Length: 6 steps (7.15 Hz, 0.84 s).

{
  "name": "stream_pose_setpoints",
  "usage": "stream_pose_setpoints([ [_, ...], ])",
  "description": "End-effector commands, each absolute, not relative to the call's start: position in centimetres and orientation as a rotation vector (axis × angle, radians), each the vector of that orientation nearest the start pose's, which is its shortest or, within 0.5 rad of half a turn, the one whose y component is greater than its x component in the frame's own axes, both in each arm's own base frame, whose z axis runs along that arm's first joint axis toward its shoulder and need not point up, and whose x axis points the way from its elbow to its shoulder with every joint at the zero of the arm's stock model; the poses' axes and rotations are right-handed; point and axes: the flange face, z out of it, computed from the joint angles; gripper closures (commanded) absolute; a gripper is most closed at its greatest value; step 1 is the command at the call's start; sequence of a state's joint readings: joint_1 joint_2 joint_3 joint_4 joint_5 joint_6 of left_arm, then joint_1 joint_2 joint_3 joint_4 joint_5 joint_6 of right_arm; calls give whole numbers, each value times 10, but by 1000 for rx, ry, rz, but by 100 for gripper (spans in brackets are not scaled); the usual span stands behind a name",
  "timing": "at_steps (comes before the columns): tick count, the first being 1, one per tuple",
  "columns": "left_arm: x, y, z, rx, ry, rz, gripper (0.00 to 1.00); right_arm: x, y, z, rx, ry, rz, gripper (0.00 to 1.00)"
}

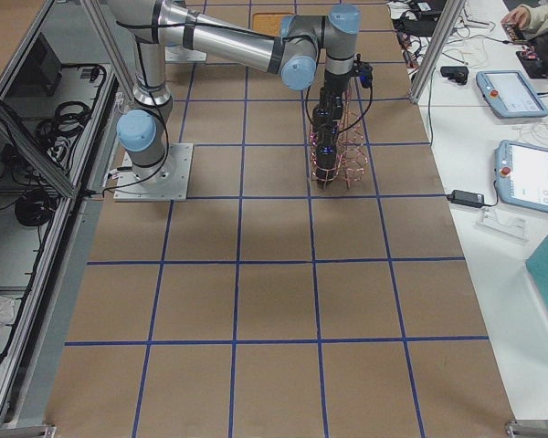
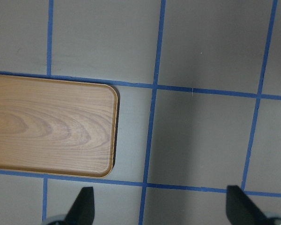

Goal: Take wine from basket and place on tray
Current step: 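Close the right gripper on the neck of the nearest dark wine bottle, then lift the bottle upright out of the rack with the right gripper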

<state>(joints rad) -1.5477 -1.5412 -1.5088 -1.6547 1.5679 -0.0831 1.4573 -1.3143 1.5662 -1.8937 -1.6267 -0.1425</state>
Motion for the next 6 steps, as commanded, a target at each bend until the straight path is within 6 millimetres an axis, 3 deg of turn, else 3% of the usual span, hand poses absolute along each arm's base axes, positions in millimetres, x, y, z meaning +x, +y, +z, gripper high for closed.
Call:
stream_pose_setpoints([
  [1,-122,-483,522,-166,3139,-19,0,60,-605,383,-46,3202,-99,71],
  [3,-122,-493,522,-169,3142,-96,0,60,-606,386,-48,3204,-106,88],
  [4,-122,-495,520,-171,3140,-92,0,60,-606,398,-45,3201,-140,90],
  [5,-121,-495,520,-169,3139,-89,0,60,-609,422,-42,3199,-177,90],
  [6,-121,-496,519,-169,3139,-94,0,62,-599,465,-23,3190,-172,90],
])
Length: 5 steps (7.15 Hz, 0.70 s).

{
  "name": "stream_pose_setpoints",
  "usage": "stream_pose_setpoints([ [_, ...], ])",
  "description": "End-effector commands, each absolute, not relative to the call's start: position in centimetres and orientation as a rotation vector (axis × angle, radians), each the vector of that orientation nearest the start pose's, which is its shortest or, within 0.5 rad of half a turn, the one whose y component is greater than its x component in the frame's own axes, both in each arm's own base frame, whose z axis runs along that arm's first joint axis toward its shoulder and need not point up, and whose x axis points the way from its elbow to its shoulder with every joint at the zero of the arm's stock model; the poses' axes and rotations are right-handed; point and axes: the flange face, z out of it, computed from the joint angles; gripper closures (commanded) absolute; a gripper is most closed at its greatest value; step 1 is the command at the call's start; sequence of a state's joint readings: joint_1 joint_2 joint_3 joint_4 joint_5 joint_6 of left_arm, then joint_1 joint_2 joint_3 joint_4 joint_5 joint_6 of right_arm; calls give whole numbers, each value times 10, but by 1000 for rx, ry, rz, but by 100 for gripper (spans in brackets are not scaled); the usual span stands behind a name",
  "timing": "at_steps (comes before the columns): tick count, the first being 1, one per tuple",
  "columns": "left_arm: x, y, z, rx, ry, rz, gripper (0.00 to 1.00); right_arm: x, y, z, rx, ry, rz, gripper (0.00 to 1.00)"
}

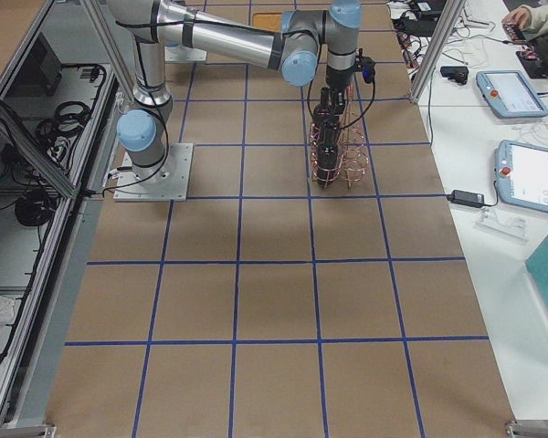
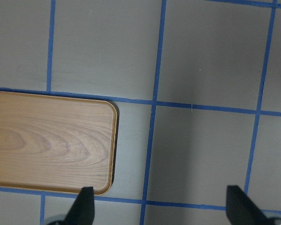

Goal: Take wine from basket and place on tray
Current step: 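Lift the bottle upright out of the rack with the right gripper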

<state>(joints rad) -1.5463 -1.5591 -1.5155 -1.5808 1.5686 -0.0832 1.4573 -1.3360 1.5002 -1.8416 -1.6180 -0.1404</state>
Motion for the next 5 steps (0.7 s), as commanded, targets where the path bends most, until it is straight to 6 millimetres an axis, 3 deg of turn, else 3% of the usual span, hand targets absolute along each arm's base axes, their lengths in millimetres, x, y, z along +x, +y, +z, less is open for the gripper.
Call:
stream_pose_setpoints([
  [1,-121,-498,517,-169,3139,-87,0,63,-589,497,-18,3191,-167,90],
  [3,-121,-498,516,-169,3138,-84,0,77,-541,553,27,3185,-172,90],
  [5,-121,-493,524,-169,3137,-106,0,135,-486,586,105,3170,-158,92],
])
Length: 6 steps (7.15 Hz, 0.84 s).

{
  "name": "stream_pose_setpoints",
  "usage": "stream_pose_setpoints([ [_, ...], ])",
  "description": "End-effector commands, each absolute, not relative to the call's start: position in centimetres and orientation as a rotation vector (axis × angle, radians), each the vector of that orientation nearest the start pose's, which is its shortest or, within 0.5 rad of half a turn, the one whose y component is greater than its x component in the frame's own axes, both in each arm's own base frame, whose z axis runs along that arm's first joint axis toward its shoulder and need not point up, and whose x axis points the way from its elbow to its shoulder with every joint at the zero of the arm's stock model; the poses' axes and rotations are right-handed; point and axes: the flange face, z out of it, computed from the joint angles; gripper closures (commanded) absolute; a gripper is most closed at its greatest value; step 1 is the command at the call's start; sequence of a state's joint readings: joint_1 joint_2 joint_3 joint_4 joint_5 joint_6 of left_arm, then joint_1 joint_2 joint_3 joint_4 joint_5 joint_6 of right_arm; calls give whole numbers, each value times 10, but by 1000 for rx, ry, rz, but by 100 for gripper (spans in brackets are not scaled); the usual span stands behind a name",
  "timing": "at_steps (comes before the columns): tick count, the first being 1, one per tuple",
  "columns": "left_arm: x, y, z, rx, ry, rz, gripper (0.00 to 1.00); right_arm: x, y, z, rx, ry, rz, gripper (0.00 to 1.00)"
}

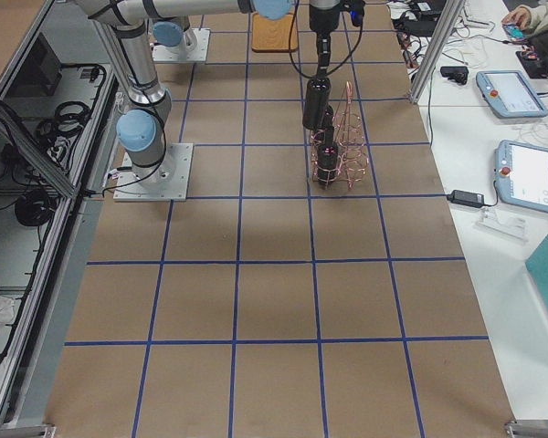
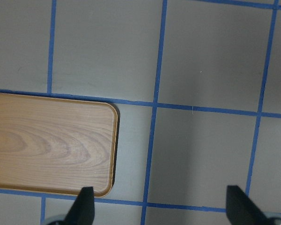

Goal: Take wine from basket and place on tray
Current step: 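Lift the bottle upright out of the rack with the right gripper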

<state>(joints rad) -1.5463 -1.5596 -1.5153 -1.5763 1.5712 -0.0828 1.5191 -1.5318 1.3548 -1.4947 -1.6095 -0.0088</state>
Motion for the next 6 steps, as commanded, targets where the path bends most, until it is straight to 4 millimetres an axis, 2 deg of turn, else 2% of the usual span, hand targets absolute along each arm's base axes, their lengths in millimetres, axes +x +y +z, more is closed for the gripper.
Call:
stream_pose_setpoints([
  [1,-123,-489,529,-166,3137,-118,0,182,-466,590,141,3154,-169,92],
  [2,-123,-487,531,-166,3137,-128,0,236,-447,585,152,3137,-162,92],
  [3,-122,-489,530,-166,3139,-128,0,279,-441,566,237,3102,-88,94],
  [4,-124,-486,532,-161,3139,-132,0,309,-437,555,195,3099,-91,95],
  [5,-124,-486,532,-161,3139,-133,0,326,-445,540,277,3090,-90,95],
  [6,-122,-485,534,-166,3137,-135,0,349,-454,516,278,3095,-73,96],
])
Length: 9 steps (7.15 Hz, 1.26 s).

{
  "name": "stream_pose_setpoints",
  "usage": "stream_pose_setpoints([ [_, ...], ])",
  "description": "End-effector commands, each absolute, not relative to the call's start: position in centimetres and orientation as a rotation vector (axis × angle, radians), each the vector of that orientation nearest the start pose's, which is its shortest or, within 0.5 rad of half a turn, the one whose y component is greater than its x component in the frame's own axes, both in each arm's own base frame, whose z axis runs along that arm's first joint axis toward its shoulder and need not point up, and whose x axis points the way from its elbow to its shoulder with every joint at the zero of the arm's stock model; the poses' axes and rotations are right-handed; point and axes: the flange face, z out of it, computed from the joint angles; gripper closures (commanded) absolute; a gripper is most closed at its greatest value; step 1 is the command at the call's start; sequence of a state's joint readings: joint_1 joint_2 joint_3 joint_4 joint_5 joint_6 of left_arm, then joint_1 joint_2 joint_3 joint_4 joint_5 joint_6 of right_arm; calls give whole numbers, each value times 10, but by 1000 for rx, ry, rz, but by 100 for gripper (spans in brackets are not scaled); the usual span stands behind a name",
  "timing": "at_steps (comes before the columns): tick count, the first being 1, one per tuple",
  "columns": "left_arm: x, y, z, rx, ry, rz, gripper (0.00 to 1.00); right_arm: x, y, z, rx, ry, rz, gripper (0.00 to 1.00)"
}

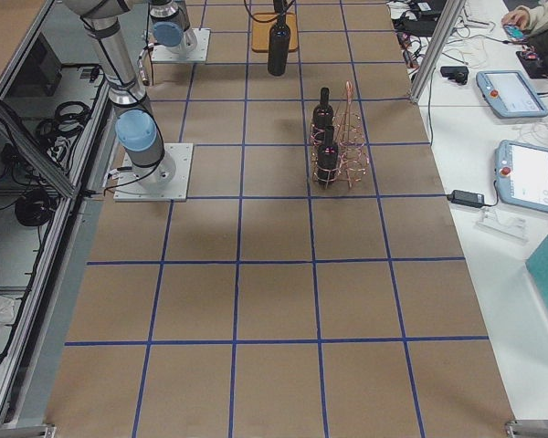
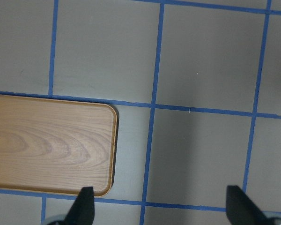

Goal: Take wine from basket and place on tray
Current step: 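Lift the bottle upright out of the rack with the right gripper, then carry the upright bottle toward the tray and set it on the table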

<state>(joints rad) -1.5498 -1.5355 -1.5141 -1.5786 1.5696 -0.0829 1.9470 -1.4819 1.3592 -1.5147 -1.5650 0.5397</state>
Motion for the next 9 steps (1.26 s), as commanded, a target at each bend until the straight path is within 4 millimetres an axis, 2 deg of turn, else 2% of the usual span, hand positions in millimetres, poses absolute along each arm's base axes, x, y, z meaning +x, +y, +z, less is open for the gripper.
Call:
stream_pose_setpoints([
  [1,-121,-485,535,-121,3136,-137,0,384,-455,496,285,3083,-114,96],
  [2,-117,-485,536,-75,3134,-137,0,415,-450,476,343,3071,-118,96],
  [3,-116,-485,535,-79,3135,-132,0,441,-448,459,318,3065,-148,96],
  [4,-116,-485,535,-82,3137,-130,0,452,-451,437,355,3100,-132,96],
  [5,-115,-485,534,-84,3135,-130,0,462,-453,423,395,3089,-138,96],
  [6,-109,-487,535,-101,3136,-132,0,476,-439,404,402,3108,-111,96],
  [7,-95,-489,535,-127,3139,-130,0,476,-438,390,414,3124,-117,96],
  [9,-91,-489,536,-79,3136,-132,0,479,-442,387,409,3107,-150,94],
])
